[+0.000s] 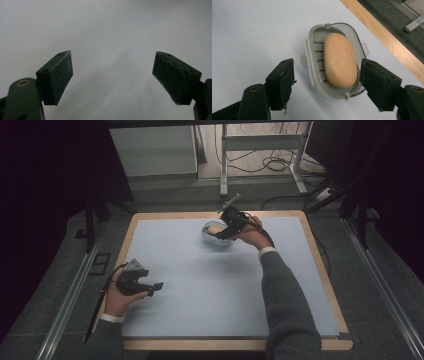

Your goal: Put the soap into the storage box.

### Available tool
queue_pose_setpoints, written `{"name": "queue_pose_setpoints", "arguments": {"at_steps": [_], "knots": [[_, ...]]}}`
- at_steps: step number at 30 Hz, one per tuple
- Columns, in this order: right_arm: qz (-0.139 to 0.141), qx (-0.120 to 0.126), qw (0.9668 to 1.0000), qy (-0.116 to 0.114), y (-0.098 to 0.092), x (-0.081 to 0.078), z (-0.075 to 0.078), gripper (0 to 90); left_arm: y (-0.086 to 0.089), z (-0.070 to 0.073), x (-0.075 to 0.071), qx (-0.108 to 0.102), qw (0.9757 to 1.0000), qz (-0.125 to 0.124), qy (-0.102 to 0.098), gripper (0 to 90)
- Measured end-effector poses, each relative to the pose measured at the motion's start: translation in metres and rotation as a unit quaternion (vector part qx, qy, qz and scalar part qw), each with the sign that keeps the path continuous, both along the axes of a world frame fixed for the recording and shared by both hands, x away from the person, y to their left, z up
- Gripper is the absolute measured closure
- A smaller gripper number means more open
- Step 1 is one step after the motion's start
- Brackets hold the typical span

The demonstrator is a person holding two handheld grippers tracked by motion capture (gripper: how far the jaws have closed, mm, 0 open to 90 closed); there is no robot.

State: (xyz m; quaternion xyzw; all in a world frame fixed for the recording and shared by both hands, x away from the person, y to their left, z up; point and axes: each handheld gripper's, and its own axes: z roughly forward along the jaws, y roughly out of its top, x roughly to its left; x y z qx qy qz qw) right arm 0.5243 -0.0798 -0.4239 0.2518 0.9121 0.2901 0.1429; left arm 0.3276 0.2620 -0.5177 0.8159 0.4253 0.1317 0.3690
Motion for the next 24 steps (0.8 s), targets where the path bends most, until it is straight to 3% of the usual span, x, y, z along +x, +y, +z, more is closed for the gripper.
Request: {"name": "queue_pose_setpoints", "arguments": {"at_steps": [4, 12, 24], "knots": [[-0.009, 0.023, 0.9997, -0.006, -0.018, -0.016, 0.002, 27.1, -0.002, 0.0, 0.0, 0.001, 1.0, -0.002, -0.001, 16.8], [-0.028, 0.046, 0.9984, -0.016, -0.045, -0.041, -0.003, 26.3, -0.005, -0.001, 0.0, 0.007, 1.0, -0.003, 0.0, 16.8], [-0.05, 0.085, 0.9947, -0.028, -0.099, -0.108, -0.03, 22.6, -0.01, -0.001, 0.0, 0.01, 0.9999, -0.007, 0.0, 16.7]]}}
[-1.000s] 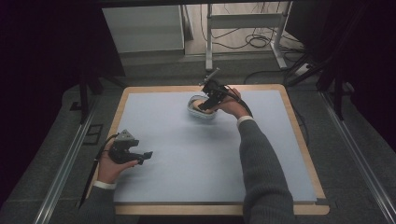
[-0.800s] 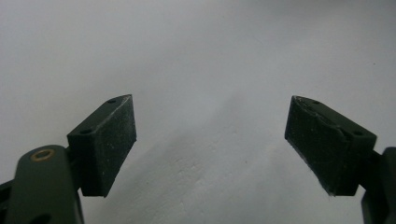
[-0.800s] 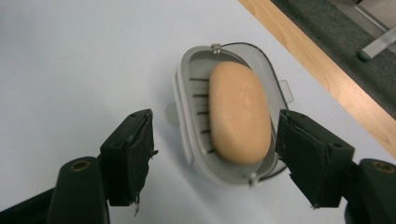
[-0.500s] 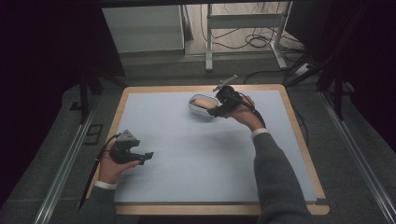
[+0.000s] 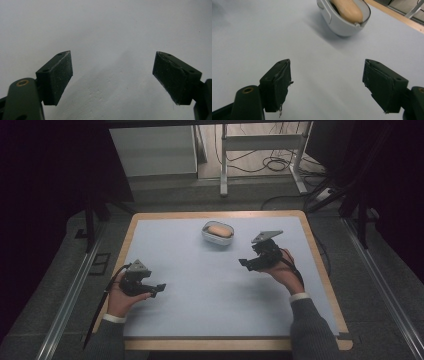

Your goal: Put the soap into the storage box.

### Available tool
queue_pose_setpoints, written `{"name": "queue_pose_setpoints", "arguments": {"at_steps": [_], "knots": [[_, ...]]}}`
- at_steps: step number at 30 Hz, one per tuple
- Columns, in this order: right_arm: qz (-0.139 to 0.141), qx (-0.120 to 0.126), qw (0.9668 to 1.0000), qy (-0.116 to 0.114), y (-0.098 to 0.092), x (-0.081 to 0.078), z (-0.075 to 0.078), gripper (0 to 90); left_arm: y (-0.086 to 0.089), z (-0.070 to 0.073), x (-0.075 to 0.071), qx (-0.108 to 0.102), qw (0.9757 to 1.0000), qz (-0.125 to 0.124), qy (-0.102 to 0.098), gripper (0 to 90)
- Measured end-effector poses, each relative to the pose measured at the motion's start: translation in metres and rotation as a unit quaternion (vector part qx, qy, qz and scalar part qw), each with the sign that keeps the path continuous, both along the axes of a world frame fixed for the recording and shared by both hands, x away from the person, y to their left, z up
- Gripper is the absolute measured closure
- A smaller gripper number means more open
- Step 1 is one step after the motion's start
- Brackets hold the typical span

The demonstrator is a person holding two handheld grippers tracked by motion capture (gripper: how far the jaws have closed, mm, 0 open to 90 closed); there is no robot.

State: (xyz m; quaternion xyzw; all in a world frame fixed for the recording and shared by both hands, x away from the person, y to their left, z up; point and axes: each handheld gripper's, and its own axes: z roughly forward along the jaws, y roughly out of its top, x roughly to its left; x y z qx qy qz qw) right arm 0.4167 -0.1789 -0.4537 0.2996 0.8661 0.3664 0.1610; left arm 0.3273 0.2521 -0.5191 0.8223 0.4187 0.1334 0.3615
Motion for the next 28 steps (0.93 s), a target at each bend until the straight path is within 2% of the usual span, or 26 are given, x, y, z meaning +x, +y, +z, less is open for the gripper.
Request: {"name": "queue_pose_setpoints", "arguments": {"at_steps": [3, 4, 7, 8, 9, 11, 15, 20, 26, 28], "knots": [[-0.008, 0.007, 0.9999, -0.01, -0.01, -0.014, -0.005, 22.2, -0.001, 0.001, 0.0, 0.0, 1.0, -0.001, 0.001, 16.5], [-0.008, 0.007, 0.9999, -0.01, -0.01, -0.014, -0.005, 22.2, -0.001, 0.001, 0.0, 0.0, 1.0, -0.001, 0.001, 16.4], [-0.022, 0.02, 0.9994, -0.017, -0.024, -0.033, -0.013, 21.8, -0.001, 0.001, -0.001, 0.001, 1.0, 0.001, -0.001, 16.5], [-0.022, 0.02, 0.9994, -0.017, -0.024, -0.033, -0.013, 21.8, -0.001, 0.001, -0.001, 0.001, 1.0, 0.001, -0.001, 16.4], [-0.032, 0.026, 0.9989, -0.02, -0.032, -0.042, -0.017, 21.7, -0.001, 0.001, -0.001, 0.002, 1.0, 0.001, -0.001, 16.4], [-0.037, 0.028, 0.9987, -0.022, -0.036, -0.046, -0.02, 21.5, -0.001, 0.001, -0.001, 0.002, 1.0, 0.001, -0.002, 16.4], [-0.05, 0.033, 0.9979, -0.026, -0.049, -0.064, -0.032, 20.7, -0.002, 0.001, -0.002, 0.002, 1.0, 0.001, -0.002, 16.4], [-0.058, 0.045, 0.9969, -0.027, -0.055, -0.07, -0.038, 20.7, -0.002, 0.001, -0.002, 0.005, 1.0, 0.002, -0.001, 16.4], [-0.062, 0.056, 0.9958, -0.037, -0.053, -0.068, -0.038, 18.2, -0.001, 0.003, -0.005, 0.007, 1.0, 0.005, -0.004, 16.2], [-0.066, 0.05, 0.9957, -0.041, -0.053, -0.069, -0.039, 16.0, -0.001, 0.004, -0.005, 0.007, 0.9999, 0.007, -0.007, 16.2]]}}
